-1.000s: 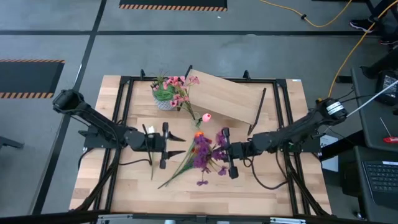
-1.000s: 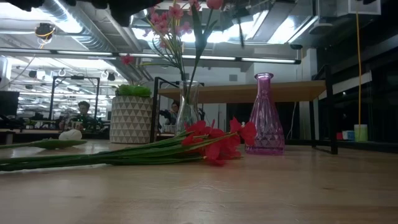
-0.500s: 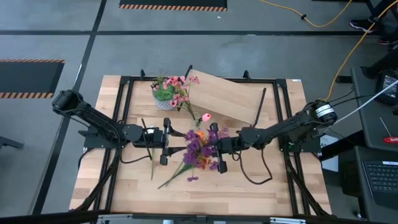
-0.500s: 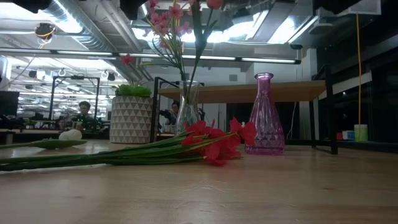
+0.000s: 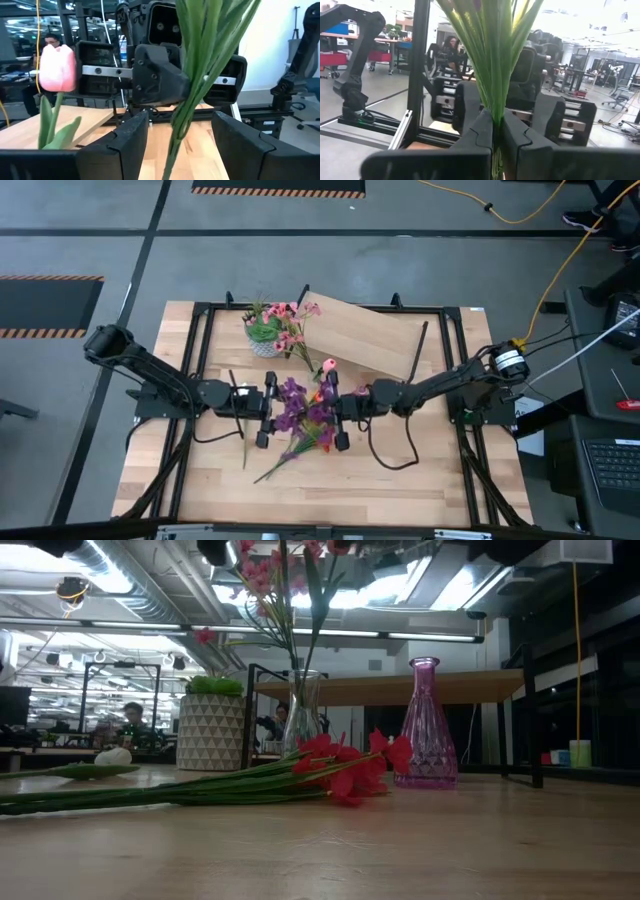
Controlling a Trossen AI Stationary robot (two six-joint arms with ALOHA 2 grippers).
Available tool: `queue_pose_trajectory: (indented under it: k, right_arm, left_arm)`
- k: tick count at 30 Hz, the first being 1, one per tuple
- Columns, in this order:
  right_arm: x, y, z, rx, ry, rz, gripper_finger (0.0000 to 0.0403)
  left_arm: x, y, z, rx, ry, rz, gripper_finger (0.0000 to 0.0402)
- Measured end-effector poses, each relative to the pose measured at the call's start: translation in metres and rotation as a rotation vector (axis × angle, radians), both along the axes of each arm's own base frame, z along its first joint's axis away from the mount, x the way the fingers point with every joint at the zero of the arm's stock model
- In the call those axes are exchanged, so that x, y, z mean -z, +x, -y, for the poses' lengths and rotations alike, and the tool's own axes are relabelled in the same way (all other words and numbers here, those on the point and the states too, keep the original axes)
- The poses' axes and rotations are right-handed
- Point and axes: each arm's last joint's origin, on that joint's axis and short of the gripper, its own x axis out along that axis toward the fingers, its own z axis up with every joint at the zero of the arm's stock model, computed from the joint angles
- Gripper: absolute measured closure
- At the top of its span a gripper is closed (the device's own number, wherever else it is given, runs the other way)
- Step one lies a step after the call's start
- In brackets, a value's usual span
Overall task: Pick and place flowers into a vace then onto a shelf
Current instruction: Put the purple flowers into the transparent vase
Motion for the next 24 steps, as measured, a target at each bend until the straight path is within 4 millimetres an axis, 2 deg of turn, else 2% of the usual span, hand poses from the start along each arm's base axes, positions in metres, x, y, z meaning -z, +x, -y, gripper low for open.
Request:
queue_pose_trajectory:
  k: [10, 24]
  right_arm:
    - [-0.001, 0.000, 0.001, -0.003, 0.001, 0.003, 0.0395]
    - [-0.001, 0.000, 0.001, -0.003, -0.002, 0.002, 0.0395]
  left_arm:
    - [-0.003, 0.011, -0.003, -0.035, 0.010, -0.027, 0.0190]
    - [-0.006, 0.012, -0.002, -0.019, 0.012, -0.030, 0.0197]
